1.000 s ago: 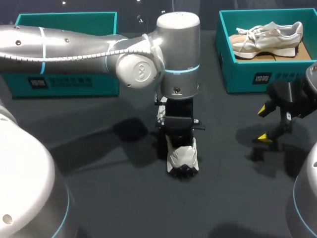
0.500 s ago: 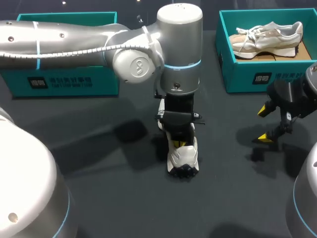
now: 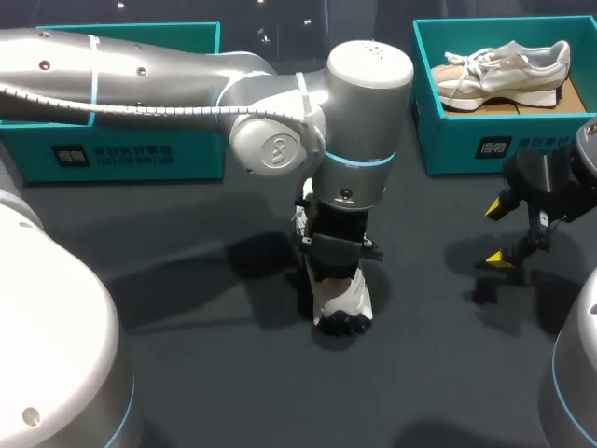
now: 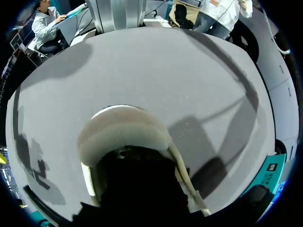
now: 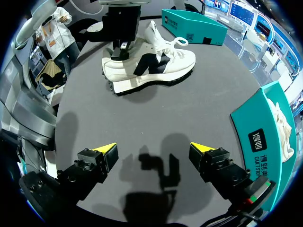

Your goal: Take the shoe out of the shoebox, open the shoe tongue, remove and reinsert the insole, then place the shoe into the shoebox

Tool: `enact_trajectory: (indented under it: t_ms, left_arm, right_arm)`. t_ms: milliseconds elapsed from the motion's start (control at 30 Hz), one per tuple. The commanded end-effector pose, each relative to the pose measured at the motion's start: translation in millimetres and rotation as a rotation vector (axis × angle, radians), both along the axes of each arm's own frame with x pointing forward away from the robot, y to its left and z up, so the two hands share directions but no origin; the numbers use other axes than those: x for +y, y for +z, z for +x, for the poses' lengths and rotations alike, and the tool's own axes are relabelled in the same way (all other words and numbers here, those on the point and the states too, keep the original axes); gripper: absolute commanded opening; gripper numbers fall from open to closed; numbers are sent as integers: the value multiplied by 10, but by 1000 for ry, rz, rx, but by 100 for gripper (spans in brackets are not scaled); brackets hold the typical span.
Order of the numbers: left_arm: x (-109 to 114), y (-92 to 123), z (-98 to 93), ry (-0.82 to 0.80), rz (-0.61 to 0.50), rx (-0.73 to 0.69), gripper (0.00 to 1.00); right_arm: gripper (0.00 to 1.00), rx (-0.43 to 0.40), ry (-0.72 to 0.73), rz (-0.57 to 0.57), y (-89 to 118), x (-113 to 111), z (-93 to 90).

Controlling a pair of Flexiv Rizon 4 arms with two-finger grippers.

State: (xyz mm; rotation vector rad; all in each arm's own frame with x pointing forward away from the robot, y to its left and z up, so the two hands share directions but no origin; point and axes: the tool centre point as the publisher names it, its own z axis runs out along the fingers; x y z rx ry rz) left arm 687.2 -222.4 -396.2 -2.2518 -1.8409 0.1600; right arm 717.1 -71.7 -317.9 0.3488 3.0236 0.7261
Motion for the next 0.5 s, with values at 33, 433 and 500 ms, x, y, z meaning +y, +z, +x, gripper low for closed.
enact_trajectory:
  t_ms: [33,433,500]
  left_arm:
    - [-86,-186,77,36,-22,10,0]
    - [-209,374,-34,35,-199,-21,0]
    - [-264,346,-96,21,-192,-17,0]
  right_arm:
    - [100,-1,-2,-3,-1,6,-13]
    - [100,-1,-2,-3,-1,6,-13]
    - [100,-1,-2,-3,-1,6,-13]
